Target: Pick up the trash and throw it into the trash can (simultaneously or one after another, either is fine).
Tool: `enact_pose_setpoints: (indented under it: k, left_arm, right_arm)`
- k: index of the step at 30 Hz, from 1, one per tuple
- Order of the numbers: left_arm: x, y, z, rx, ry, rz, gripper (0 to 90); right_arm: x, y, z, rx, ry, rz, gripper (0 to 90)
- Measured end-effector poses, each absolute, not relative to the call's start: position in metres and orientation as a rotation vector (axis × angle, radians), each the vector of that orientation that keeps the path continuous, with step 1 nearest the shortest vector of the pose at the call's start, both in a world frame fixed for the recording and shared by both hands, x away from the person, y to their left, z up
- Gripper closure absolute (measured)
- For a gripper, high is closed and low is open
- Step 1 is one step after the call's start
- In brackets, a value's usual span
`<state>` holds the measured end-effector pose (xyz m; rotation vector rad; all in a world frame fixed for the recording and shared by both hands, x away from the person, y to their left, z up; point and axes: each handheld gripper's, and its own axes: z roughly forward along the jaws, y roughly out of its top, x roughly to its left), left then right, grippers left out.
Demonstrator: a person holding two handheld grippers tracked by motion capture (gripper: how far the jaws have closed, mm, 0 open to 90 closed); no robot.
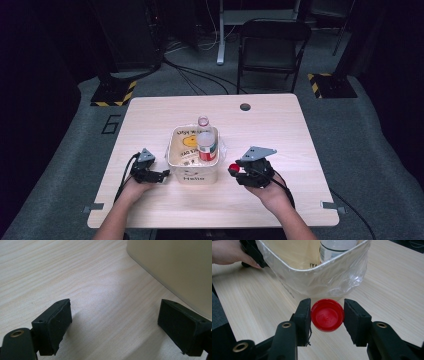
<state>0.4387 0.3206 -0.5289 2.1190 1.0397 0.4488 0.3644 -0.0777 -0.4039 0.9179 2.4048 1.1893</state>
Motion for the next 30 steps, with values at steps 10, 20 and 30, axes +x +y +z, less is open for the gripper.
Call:
enact_pose_setpoints:
  k: [10,20,30]
  left_arm:
    - [0.439,0.321,-0.529,2.117,1.039,0.449,11.8]
    - [0.439,0.321,-0.529,2.120,1.039,0.449,11.9]
    - [0.439,0.321,-0.529,2.117,1.038,0.449,11.8]
  right_arm:
    - [0.369,-0.074,-0.387,0.887,2.406,1.184,57.4]
    - [0.373,-0.067,-0.370,0.856,2.404,1.210,57.4]
    - [0.380,-0.055,-0.361,0.832,2.407,1.226,57.5]
